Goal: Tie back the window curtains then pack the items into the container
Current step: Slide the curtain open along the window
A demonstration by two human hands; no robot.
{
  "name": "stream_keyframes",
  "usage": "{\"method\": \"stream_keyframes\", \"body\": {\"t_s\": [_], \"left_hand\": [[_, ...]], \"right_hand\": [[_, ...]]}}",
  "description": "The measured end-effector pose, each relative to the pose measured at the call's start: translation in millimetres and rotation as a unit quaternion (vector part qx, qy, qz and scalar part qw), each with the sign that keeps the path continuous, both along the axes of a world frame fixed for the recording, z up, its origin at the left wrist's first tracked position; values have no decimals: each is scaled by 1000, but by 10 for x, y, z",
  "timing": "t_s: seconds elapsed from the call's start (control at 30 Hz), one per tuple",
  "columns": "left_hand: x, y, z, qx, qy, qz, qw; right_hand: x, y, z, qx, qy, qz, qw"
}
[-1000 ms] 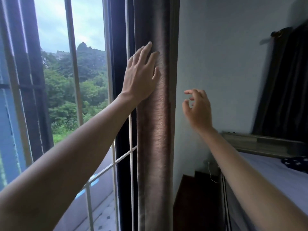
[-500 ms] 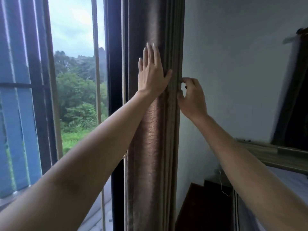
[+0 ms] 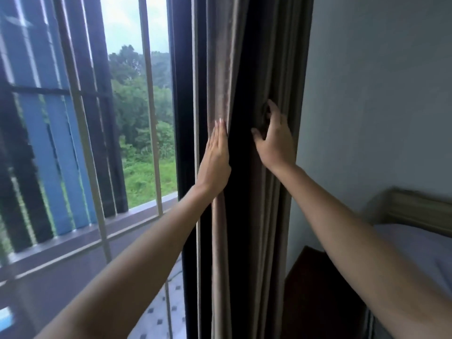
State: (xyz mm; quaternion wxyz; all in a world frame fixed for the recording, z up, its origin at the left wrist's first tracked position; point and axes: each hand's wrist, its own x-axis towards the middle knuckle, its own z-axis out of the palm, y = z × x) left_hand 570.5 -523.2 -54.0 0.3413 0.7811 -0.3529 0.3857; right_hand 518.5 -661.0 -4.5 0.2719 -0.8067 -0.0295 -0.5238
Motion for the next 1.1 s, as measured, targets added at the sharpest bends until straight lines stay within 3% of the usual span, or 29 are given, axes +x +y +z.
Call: {"method": "stream_keyframes", "body": {"t_s": [0.27, 0.57, 0.73, 1.1], "left_hand": [[-168, 199, -969, 79, 92, -20, 992], [-126, 374, -1127, 139, 94, -24, 986], [-153, 404, -1104, 126, 101, -39, 986], [-82, 301, -716, 44, 73, -140, 987]], "right_hand": [[3, 89, -987, -26, 116, 6, 993], [-353, 319, -2202, -71, 237, 16, 969], [-494, 541, -2388, -74, 301, -7, 951], [-422, 795, -2457, -98, 307, -45, 946]]}}
